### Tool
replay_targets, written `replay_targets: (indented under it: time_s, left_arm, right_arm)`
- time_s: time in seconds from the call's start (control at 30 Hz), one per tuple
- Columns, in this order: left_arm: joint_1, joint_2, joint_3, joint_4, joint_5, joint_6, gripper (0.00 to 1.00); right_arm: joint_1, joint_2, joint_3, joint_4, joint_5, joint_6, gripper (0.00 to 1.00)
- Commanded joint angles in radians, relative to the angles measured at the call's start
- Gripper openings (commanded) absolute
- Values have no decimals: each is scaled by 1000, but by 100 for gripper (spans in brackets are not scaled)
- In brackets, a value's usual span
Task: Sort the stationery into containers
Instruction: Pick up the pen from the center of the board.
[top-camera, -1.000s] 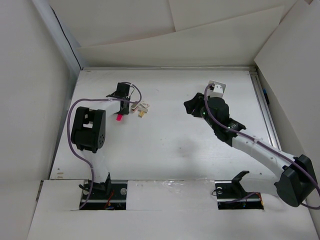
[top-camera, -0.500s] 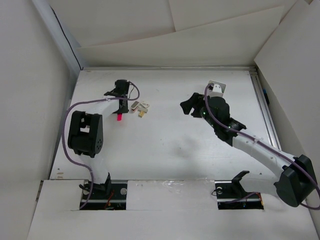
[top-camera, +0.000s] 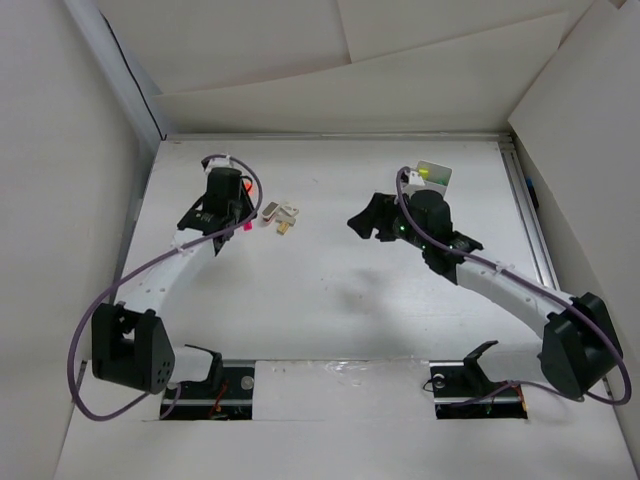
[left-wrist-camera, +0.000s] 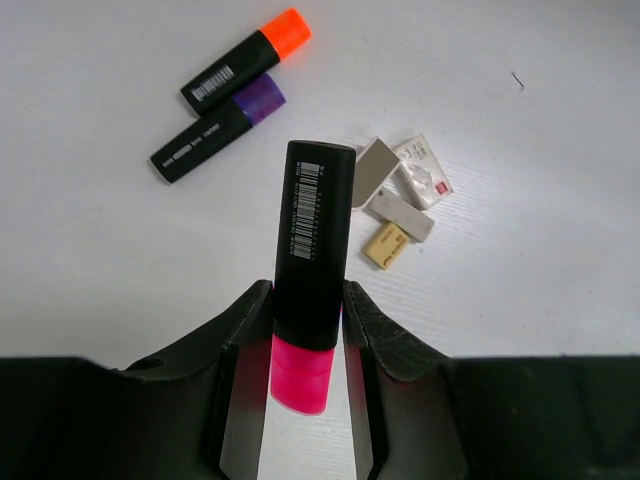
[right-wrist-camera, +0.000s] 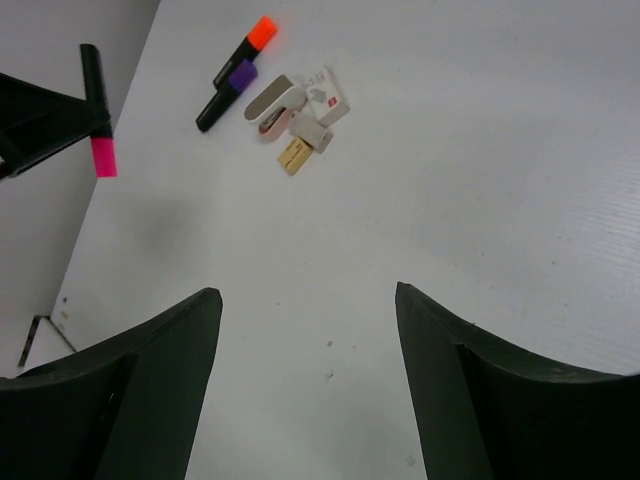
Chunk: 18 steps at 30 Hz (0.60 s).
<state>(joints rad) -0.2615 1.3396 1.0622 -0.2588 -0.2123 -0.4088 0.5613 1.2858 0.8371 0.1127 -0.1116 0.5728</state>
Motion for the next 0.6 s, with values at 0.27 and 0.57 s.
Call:
replay_targets:
  time_s: [0.27,0.57]
  left_arm:
    - [-407,-66,-208,366,-136,-120,7]
    - [-417,-91,-390,638,36,-120,7]
  right_arm:
    - [-9,35,65,131,-256,21,74]
    - [-9,116,108,140,-223,51,62]
